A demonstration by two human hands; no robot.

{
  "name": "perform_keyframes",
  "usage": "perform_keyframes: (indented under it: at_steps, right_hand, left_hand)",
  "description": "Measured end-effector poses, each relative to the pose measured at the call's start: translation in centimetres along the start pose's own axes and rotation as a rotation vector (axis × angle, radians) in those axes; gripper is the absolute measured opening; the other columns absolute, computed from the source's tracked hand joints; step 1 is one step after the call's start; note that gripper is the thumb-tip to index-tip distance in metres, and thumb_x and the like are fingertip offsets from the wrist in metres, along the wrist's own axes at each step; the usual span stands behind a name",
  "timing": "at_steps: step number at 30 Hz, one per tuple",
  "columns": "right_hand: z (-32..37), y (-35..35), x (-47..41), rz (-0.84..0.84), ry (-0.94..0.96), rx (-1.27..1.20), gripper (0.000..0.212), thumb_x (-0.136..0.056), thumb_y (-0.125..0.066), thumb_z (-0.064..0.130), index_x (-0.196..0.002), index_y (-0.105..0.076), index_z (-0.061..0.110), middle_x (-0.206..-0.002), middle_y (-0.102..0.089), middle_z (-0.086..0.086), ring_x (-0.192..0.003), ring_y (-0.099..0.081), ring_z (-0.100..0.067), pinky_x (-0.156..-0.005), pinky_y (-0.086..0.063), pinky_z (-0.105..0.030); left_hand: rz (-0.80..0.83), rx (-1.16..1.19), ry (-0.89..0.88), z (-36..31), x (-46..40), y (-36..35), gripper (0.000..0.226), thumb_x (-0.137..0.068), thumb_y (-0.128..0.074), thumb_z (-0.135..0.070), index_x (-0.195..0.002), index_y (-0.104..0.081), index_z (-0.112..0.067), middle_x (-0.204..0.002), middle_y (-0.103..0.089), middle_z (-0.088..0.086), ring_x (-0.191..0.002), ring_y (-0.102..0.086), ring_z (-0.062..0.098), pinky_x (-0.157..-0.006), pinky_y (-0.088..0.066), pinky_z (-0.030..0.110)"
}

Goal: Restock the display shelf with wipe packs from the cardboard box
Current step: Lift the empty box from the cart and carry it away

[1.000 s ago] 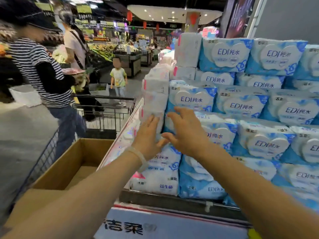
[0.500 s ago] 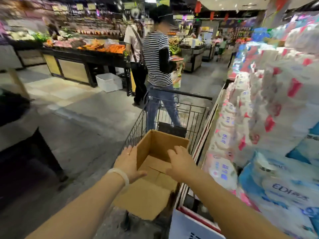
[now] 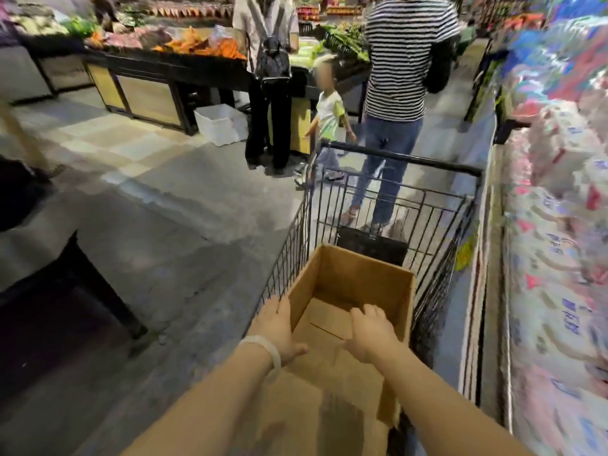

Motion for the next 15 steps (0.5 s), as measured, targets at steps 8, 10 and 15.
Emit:
perform_keyframes:
  at_steps: [8, 10, 15]
  right_hand:
    - [-2.3, -0.7, -7.7, 0.076, -0.193, -0.085, 0.067, -0.089, -0.059, 0.044, -0.144, -0.034, 0.016, -0.15, -0.03, -0.009, -0.142, -0.022, -0.032, -0.118, -0.026, -0.044]
    - [-3.6, -1.4, -8.9, 0.086, -0.258, -0.093, 0.071, -0.089, -0.058, 0.045, -0.146, -0.03, 0.014, -0.152, -0.028, -0.011, -0.143, -0.021, -0.031, -0.117, -0.024, -0.042]
    - [-7.0, -3.1, -10.7, 0.065, -0.416, -0.183, 0.08, -0.089, -0.06, 0.041, -0.15, -0.018, 0.013, -0.155, -0.02, -0.012, -0.142, -0.021, -0.031, -0.114, -0.027, -0.038]
  left_hand:
    - [0.135, 0.003, -0.062, -0.6, -10.6, -1.1, 0.089, -0.078, -0.071, -0.046, -0.147, -0.022, -0.019, -0.155, -0.022, 0.002, -0.142, -0.027, 0.024, -0.117, -0.027, 0.039]
    - [0.173, -0.035, -0.075, -0.7, -12.6, -2.0, 0.097, -0.079, -0.069, -0.05, -0.151, -0.013, -0.017, -0.16, -0.012, 0.003, -0.147, -0.017, 0.023, -0.12, -0.022, 0.039]
    - [0.233, -0.114, -0.08, -0.1, -17.7, -4.5, 0.098, -0.081, -0.066, -0.05, -0.153, -0.008, -0.017, -0.161, -0.001, 0.003, -0.149, -0.007, 0.023, -0.121, -0.019, 0.04]
Point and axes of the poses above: each hand's wrist, its own x-axis away from the middle knuckle, its own y-axis out of the back of the hand, z = x × y, the point moved 2 cm from there along -x, towards the middle knuckle
